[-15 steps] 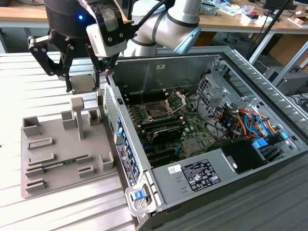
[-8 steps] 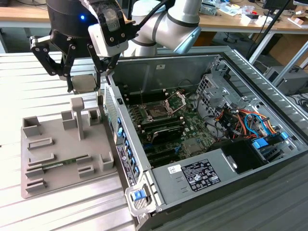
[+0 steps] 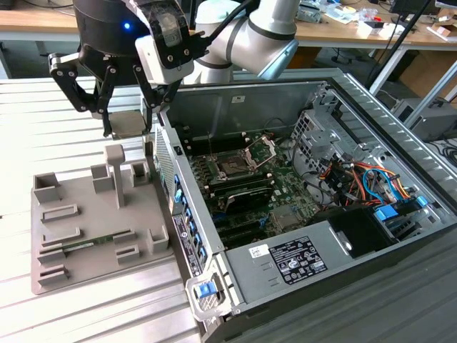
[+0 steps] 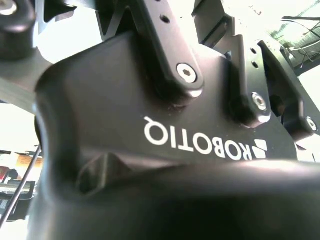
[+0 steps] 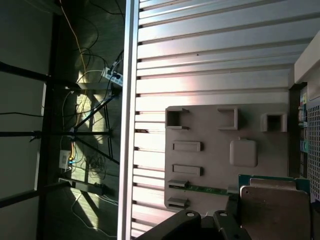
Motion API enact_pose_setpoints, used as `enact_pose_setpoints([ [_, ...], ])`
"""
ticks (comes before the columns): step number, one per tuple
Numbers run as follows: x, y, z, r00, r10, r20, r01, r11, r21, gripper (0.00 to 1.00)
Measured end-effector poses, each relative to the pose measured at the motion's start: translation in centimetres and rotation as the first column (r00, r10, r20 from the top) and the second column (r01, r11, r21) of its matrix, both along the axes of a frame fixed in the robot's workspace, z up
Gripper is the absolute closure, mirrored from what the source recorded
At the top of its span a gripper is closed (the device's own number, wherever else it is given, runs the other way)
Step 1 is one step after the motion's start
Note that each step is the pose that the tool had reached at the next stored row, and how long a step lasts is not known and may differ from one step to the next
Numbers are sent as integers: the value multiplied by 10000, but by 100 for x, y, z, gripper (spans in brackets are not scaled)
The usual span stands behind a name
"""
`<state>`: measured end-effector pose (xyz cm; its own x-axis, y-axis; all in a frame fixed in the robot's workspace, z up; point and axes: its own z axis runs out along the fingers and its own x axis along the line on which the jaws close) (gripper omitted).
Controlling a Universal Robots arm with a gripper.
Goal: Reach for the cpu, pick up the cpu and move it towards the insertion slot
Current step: 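Pick up the cpu and move it towards the insertion slot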
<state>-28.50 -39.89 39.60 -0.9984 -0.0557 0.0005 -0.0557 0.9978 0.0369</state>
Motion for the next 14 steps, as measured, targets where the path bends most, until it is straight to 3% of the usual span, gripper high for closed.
enact_pose_setpoints([
  [14,70,0,0,10000,0,0,0,10000,0,45],
])
